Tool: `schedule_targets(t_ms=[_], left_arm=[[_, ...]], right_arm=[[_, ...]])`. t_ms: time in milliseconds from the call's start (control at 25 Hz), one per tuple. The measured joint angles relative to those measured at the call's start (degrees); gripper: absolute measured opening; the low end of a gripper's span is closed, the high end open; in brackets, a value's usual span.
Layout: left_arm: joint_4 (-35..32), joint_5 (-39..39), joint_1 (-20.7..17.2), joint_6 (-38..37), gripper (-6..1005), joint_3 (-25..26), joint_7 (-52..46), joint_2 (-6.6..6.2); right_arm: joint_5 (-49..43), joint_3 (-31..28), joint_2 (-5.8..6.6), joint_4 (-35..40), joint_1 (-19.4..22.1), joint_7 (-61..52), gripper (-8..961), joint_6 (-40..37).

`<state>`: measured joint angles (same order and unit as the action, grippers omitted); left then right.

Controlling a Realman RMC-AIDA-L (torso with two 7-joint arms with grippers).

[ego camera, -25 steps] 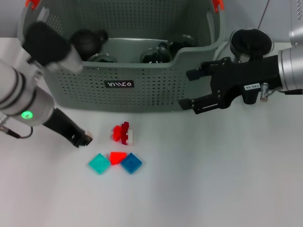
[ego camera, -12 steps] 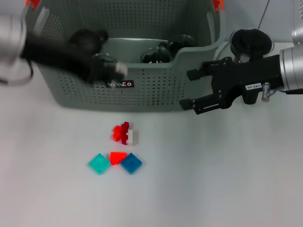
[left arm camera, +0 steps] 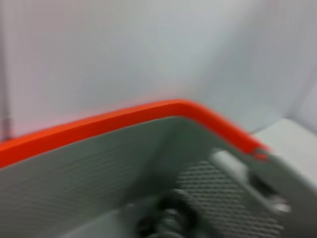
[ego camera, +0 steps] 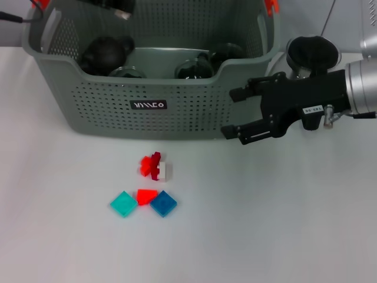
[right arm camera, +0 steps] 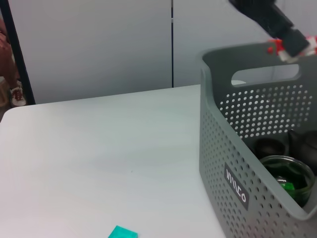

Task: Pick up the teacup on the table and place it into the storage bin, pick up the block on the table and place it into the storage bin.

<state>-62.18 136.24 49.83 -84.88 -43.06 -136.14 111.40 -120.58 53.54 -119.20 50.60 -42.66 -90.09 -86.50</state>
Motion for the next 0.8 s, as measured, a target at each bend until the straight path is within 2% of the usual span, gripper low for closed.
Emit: schedule_targets(t_ms=[160,320,560,640,680,720,800], left_arm=[[4.44,2.77,1.71,3.28,293,0.03,-0.09,-0.47],[4.33,2.94,1.6,3.93,305,-0.29,-0.07,0.21],[3.65,3.07,1.02,1.4,322,-0.32,0.41,0.26],[2.72,3.03,0.72,-0.07,421,-0.32,0.71,0.38],[-1.56,2.53,-0.43,-4.55,471,-0.34,1.73,1.34],[-3.07,2.38,-0.89,-6.05,520,-0.35,2.12,1.75],[-9.36,2.06,-2.6,-10.75,609,-0.52,3.3,3.48]], right_arm=[[-0.01,-0.05,0.0,0.01,0.03,0.0,877,-0.08],[0.0,0.04,-0.04,0.02,0.13,0.0,877,-0.08],[0.0,0.25,-0.08,0.0,0.36,0.0,877,-0.08],[0.0,0.13,-0.08,-0.03,0.42,0.0,877,-0.07],[0.0,0.05,-0.08,-0.05,0.43,0.0,877,-0.06],[0.0,-0.03,-0.07,-0.07,0.43,0.0,878,-0.06],[0.0,-0.12,-0.06,-0.18,0.43,0.0,878,0.13]])
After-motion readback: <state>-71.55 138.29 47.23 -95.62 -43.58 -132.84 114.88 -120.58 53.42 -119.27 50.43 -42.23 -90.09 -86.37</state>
